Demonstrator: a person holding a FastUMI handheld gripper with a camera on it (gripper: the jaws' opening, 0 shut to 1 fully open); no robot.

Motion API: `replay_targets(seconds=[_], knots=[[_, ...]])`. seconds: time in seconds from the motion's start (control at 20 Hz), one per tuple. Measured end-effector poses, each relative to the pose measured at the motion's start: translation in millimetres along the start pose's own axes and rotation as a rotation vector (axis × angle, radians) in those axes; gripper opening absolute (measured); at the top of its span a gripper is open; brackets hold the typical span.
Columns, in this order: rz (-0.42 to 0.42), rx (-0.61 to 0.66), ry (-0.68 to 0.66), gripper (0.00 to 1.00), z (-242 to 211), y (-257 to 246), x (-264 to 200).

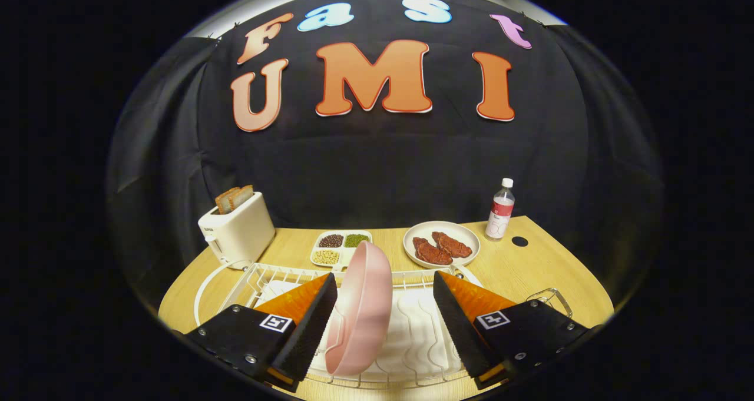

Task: Take the plate from the dish rack, then take the spoon from the basket and place it into the plate.

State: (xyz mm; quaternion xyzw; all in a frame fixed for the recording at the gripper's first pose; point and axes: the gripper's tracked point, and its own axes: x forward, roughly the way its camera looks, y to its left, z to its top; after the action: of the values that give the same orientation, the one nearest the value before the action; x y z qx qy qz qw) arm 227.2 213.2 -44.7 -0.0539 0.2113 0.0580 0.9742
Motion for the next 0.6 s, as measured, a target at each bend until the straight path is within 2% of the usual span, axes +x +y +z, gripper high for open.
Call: replay_targets(seconds=[0.05,0.15,0.2,0.25,0.3,0.4,0.6], knots=[[0.006,0.022,0.032,0.97,-6,4,4],[0.002,0.05,0.084,0.88,-17,7,11],[-0.011,0.049,0.094,0.76,-18,6,14],[-0.03,0.043,0.093,0.68,-18,4,15],[-0.044,0.042,0.089,0.49,-17,3,15],[-0.06,0.044,0.089,0.33,-11,3,15],[-0.122,-0.03,0.04,0.27,12,-2,12]])
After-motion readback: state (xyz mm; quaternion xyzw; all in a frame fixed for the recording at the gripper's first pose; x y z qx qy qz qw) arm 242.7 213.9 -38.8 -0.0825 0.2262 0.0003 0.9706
